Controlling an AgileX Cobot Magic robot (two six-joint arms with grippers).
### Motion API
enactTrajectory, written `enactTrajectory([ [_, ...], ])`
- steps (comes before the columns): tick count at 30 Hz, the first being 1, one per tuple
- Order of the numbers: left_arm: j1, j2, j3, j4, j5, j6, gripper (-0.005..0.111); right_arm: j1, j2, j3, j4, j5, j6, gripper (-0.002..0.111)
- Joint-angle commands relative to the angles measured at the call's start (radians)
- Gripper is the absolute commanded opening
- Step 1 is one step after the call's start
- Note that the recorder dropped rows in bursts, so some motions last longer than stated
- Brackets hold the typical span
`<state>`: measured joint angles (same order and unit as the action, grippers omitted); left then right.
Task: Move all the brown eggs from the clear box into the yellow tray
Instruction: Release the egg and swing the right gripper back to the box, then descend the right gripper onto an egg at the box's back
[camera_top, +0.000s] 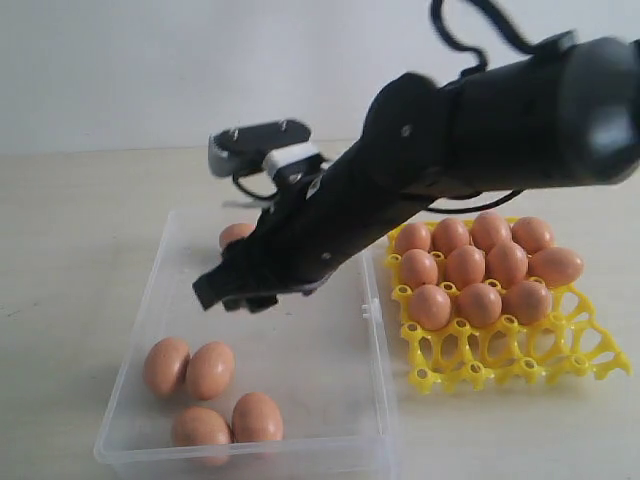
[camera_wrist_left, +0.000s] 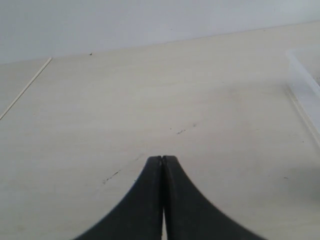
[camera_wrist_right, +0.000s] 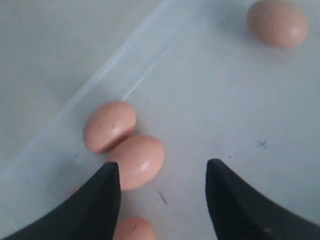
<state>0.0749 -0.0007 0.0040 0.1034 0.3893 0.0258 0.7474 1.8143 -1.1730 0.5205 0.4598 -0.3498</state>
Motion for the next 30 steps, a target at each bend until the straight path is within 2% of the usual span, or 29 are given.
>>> enactTrajectory([
  [1, -0.005, 0.001, -0.004, 0.0, -0.009, -0.002, 0.0, 0.009, 0.1, -0.018, -0.027, 0.056, -0.006, 0.049],
  [5, -0.005, 0.001, -0.004, 0.0, -0.009, -0.002, 0.0, 0.003, 0.127, -0.018, -0.114, 0.063, 0.044, 0.046],
  [13, -0.005, 0.001, -0.004, 0.0, -0.009, -0.004, 0.0, -0.05, 0.127, -0.014, -0.166, 0.082, 0.093, 0.046],
  [23, -0.005, 0.001, -0.004, 0.0, -0.009, -0.004, 0.0, -0.118, 0.127, 0.093, -0.179, 0.03, 0.09, 0.046],
  [30, -0.005, 0.001, -0.004, 0.0, -0.009, -0.004, 0.0, -0.125, 0.111, 0.103, -0.176, 0.001, 0.09, 0.046],
])
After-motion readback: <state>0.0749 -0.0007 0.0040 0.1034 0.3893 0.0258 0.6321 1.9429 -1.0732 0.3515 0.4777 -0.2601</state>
